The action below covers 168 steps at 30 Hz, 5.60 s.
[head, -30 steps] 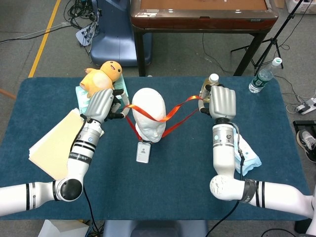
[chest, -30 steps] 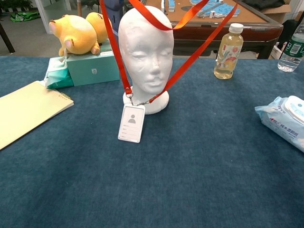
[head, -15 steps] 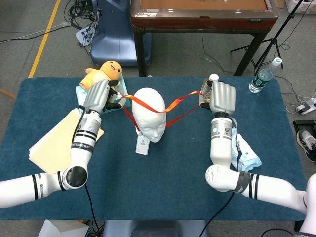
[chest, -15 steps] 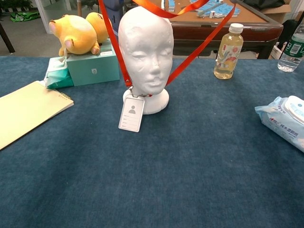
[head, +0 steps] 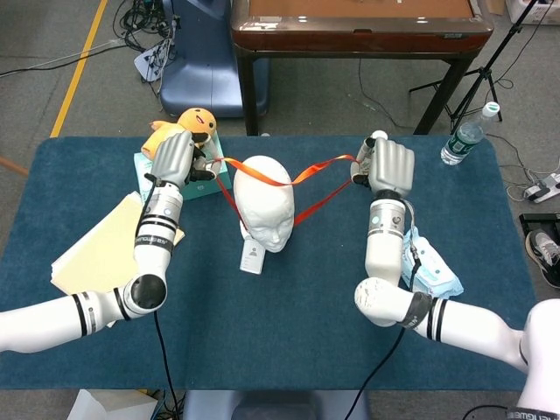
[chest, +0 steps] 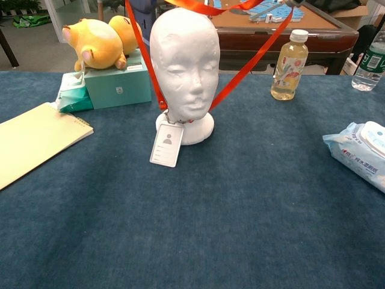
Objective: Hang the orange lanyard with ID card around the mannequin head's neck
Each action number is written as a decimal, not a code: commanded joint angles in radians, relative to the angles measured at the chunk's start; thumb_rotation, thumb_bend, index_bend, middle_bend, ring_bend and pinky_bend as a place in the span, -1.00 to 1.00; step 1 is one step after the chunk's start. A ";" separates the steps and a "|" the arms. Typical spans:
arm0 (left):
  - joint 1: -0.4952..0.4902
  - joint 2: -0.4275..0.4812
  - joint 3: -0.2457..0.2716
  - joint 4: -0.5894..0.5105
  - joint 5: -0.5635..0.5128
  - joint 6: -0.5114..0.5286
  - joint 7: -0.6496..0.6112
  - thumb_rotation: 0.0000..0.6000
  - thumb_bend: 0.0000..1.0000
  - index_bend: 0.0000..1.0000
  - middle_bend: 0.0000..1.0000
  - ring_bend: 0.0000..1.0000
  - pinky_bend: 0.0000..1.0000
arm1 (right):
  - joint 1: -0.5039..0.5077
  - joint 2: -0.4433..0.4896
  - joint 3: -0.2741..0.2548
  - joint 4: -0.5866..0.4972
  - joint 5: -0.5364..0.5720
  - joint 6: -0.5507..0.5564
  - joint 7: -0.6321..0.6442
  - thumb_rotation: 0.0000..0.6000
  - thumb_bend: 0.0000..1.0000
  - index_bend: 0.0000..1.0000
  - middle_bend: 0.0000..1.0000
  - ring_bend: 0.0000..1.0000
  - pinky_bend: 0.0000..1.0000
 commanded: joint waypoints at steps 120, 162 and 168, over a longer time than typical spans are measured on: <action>0.387 0.251 0.187 -0.105 0.400 -0.047 -0.271 1.00 -0.98 -0.90 -0.98 -1.00 -0.73 | -0.222 0.270 -0.284 -0.312 -0.321 -0.052 0.093 1.00 -0.80 -0.73 -0.56 -0.61 -0.30; 1.011 0.320 0.522 -0.178 1.002 0.416 -0.594 1.00 -0.98 -0.82 -0.96 -1.00 -0.73 | -0.782 0.409 -0.588 -0.236 -0.914 0.120 0.549 1.00 -0.79 -0.67 -0.48 -0.61 -0.31; 1.033 0.330 0.524 -0.205 1.031 0.435 -0.586 1.00 -0.98 -0.82 -0.95 -1.00 -0.73 | -0.794 0.407 -0.582 -0.239 -0.939 0.101 0.554 1.00 -0.79 -0.67 -0.48 -0.61 -0.31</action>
